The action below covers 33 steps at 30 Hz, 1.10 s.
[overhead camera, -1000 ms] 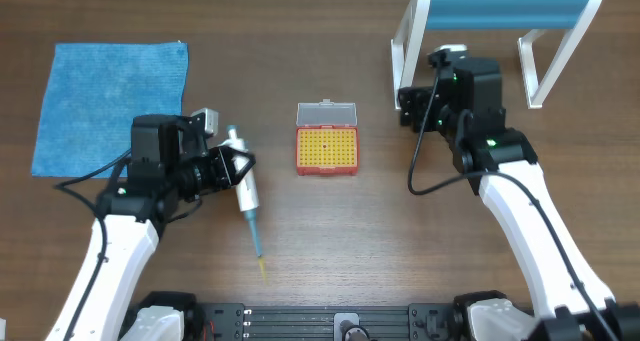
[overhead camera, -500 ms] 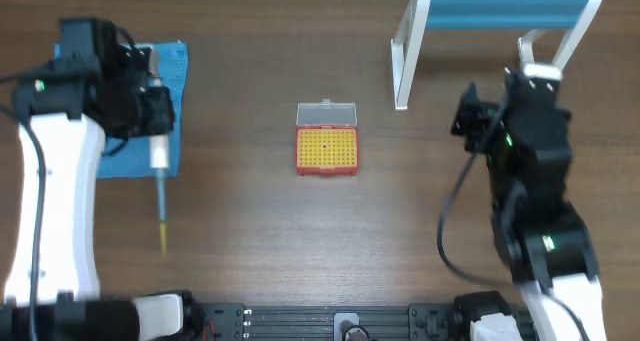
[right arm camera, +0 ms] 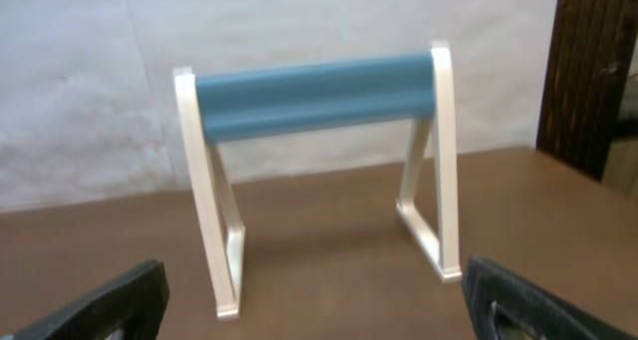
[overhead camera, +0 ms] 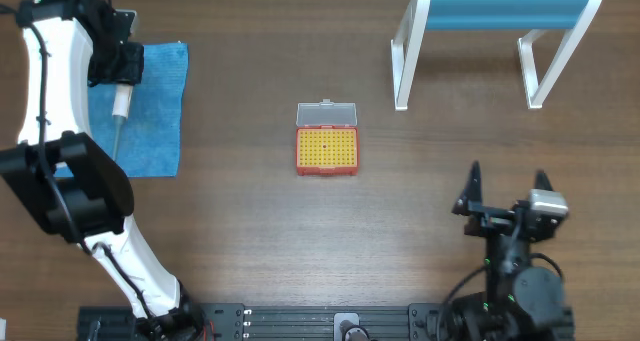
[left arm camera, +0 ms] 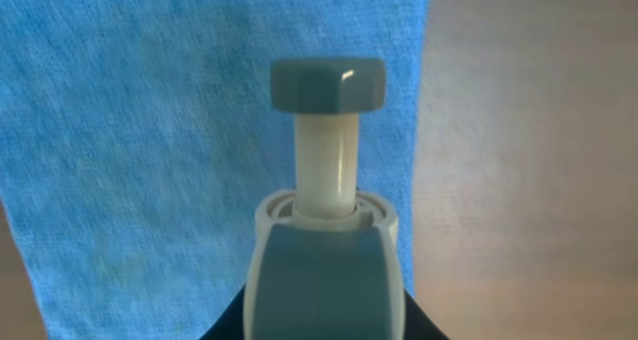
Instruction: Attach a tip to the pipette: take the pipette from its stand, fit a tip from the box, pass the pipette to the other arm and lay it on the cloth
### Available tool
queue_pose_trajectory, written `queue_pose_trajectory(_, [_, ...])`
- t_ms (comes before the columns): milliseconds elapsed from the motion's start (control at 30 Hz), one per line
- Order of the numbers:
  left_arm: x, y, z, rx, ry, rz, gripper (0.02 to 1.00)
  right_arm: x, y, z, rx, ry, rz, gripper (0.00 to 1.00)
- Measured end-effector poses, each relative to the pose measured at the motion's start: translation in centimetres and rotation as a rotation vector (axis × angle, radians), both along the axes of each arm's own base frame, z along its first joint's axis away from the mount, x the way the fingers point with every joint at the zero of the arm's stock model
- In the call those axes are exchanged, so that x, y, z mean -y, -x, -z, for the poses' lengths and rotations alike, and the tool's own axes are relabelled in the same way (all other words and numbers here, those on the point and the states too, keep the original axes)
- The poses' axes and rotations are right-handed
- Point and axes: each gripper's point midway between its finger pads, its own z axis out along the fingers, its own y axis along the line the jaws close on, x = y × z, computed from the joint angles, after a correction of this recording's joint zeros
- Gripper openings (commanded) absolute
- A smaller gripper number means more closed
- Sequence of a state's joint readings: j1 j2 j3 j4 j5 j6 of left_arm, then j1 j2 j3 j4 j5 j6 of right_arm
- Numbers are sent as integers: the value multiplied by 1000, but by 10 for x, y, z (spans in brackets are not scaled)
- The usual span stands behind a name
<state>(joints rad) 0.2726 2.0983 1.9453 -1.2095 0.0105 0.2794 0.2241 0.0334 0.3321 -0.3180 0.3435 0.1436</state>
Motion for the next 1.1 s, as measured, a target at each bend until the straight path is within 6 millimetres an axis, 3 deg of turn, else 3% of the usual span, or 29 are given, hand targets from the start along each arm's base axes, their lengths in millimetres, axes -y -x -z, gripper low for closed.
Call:
queue_pose_trajectory(67, [-5, -14, 7, 31, -17, 4, 25, -3, -16, 12, 108, -22, 2, 967])
queue_pose_trajectory(167, [-10, -28, 19, 58, -29, 5, 25, -5, -27, 55, 82, -15, 7, 967])
queue_pose_trajectory(267, [-12, -37, 34, 58, -30, 6, 25, -4, -28, 63, 56, -2, 14, 967])
queue_pose_trajectory(367, [-14, -42, 67, 20, -19, 5, 27, -3, -28, 74, 7, 14, 21, 967])
queue_pose_trajectory(433, [-14, -44, 77, 13, -17, 5, 27, -3, -28, 81, -20, 22, 21, 967])
queue_pose_trajectory(667, [-17, -53, 87, 35, -22, 3, 31, -3, -28, 82, -26, 25, 21, 967])
queue_pose_trajectory(800, [-16, -50, 112, -10, -9, 1, 38, -3, -28, 82, -26, 25, 21, 967])
queue_pose_trajectory(933, [-17, -52, 114, -3, -6, -21, 86, -3, -28, 82, -26, 25, 21, 967])
queue_pose_trajectory(1100, [-16, -52, 114, -2, -5, -26, 356, -3, -28, 82, -26, 25, 21, 967])
